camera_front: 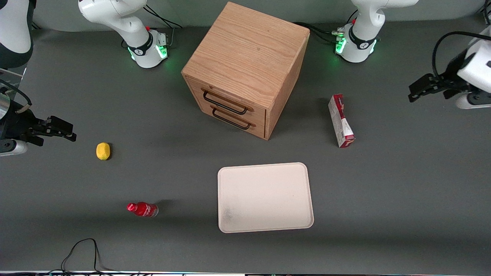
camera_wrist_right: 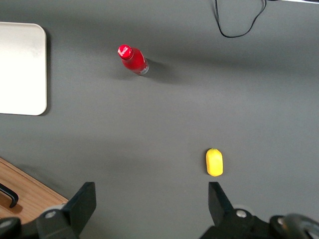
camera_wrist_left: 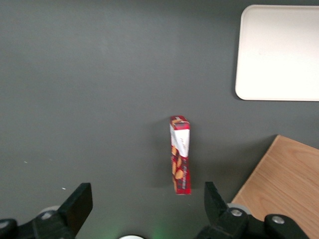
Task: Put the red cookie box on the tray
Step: 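Move the open left gripper above the upright red cookie box, then lower the left gripper around the box top and close it, then lift the gripped box and carry it toward the white tray, then lower the box onto the tray's rim edge with the left gripper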
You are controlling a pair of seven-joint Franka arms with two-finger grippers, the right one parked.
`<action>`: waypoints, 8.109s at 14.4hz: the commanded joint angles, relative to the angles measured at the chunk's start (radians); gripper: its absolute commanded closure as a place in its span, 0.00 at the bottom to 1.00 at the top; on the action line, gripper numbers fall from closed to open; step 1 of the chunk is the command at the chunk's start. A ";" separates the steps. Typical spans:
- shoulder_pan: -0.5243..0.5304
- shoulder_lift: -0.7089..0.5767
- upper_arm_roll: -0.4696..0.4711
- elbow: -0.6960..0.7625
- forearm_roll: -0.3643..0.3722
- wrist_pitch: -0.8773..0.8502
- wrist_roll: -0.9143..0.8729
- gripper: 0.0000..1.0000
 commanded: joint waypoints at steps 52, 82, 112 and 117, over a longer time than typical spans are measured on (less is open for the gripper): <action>-0.011 0.175 -0.182 -0.847 0.006 0.977 -0.252 1.00; -0.040 0.385 -0.173 0.415 0.053 -0.083 -0.234 1.00; -0.268 1.060 -0.175 0.667 0.300 0.365 -0.359 1.00; -0.268 1.085 -0.175 0.667 0.299 0.371 -0.380 1.00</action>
